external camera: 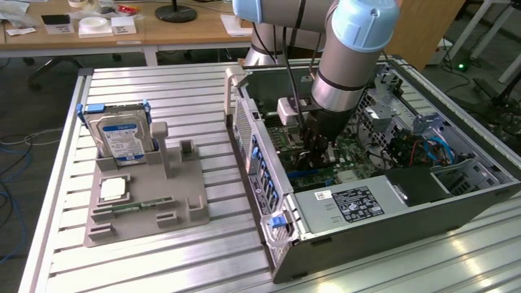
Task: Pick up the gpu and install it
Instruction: 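Insert the gpu into the slot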
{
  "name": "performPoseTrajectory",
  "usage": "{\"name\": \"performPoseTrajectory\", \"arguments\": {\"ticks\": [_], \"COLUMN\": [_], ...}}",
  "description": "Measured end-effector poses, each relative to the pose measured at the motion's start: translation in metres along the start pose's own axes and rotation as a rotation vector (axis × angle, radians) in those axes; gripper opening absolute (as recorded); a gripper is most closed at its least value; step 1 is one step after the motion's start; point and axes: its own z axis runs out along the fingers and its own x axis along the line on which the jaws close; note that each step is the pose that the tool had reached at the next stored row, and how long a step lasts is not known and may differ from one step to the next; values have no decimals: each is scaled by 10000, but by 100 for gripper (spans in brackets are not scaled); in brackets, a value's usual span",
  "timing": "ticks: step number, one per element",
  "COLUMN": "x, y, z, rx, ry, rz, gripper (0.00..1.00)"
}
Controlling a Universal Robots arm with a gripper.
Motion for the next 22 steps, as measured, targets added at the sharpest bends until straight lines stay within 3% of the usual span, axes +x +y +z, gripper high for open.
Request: {"name": "performPoseTrajectory", "arguments": {"ticks": [19, 22], "x": [2, 2], "y": [21, 20], "z": [18, 18], "rx": [0, -22], "ry": [0, 0], "rz": [0, 1], "gripper": [28, 28]}}
